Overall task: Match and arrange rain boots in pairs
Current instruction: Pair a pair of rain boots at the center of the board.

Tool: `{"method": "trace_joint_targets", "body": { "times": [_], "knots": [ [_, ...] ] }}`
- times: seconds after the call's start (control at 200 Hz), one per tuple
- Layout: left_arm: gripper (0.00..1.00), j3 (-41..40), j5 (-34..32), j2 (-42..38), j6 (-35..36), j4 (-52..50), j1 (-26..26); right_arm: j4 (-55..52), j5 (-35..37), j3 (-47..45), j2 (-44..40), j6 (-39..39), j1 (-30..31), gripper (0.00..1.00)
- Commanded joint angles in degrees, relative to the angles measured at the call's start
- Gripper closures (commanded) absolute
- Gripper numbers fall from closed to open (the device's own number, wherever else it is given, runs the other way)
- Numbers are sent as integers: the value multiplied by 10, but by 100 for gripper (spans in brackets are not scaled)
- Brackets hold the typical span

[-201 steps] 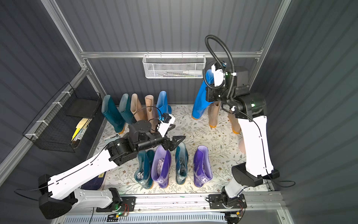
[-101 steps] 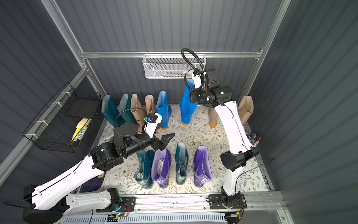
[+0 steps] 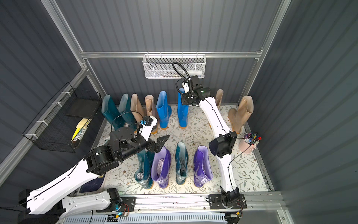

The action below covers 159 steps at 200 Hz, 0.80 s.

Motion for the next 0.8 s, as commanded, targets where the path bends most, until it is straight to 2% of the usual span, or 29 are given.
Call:
{"method": "trace_joint_targets", "body": {
  "times": [0.0, 0.52, 0.595, 0.79],
  "knots": [
    [12, 6, -13, 0, 10, -13, -1, 79, -39, 33, -10, 12, 3, 100],
    [12, 3, -16, 6, 2, -4, 0, 105, -89, 33, 28, 34, 3, 100],
    [13, 0, -16, 5, 2, -2, -1, 110, -121, 33, 32, 43, 3, 100],
    [12, -4, -18, 9, 0, -2, -1, 115, -126, 34, 38, 41, 6, 100]
  ]
}}
